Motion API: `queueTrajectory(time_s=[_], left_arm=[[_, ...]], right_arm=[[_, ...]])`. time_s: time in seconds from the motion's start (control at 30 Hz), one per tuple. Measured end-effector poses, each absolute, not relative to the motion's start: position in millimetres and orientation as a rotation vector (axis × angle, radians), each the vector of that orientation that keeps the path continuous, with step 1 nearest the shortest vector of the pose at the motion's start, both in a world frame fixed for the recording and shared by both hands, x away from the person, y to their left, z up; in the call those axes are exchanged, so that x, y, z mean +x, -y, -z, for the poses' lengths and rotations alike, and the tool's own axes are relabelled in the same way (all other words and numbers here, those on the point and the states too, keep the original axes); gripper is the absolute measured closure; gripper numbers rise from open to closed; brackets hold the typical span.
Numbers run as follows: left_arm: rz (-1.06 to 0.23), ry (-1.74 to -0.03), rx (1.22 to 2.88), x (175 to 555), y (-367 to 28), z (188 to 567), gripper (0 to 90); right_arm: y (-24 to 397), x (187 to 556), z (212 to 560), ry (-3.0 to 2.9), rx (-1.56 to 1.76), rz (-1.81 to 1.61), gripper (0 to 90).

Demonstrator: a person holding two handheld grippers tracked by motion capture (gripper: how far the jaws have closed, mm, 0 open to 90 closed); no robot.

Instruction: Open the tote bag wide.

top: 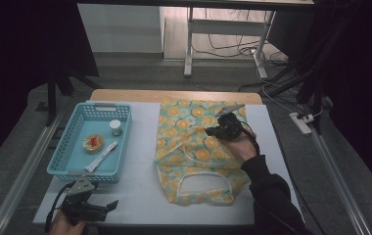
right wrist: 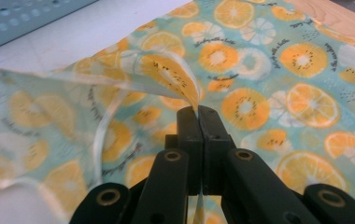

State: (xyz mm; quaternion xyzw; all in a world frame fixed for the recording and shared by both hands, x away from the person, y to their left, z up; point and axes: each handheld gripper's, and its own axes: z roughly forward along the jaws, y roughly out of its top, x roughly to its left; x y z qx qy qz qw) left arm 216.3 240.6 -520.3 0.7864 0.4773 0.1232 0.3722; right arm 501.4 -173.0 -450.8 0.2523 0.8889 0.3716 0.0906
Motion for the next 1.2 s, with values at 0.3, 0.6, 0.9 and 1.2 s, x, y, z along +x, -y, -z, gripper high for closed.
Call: queueTrajectory(time_s=[0.3, 0.6, 0.9, 1.2], left_arm=[[-0.314, -1.229, 2.006, 216, -242, 520, 0.5], [-0.313, -1.23, 2.006, 216, -242, 520, 0.6], [-0.314, -1.23, 2.006, 216, -241, 520, 0.6], [-0.315, -1.232, 2.01, 217, -241, 520, 0.6]], right_arm=[[160, 526, 471, -2.591, 0.814, -1.056, 89.4], [160, 539, 506, -2.605, 0.886, -0.979, 88.9], [161, 538, 509, -2.583, 0.937, -0.991, 68.2], [168, 515, 476, -2.55, 0.89, -1.092, 33.5]])
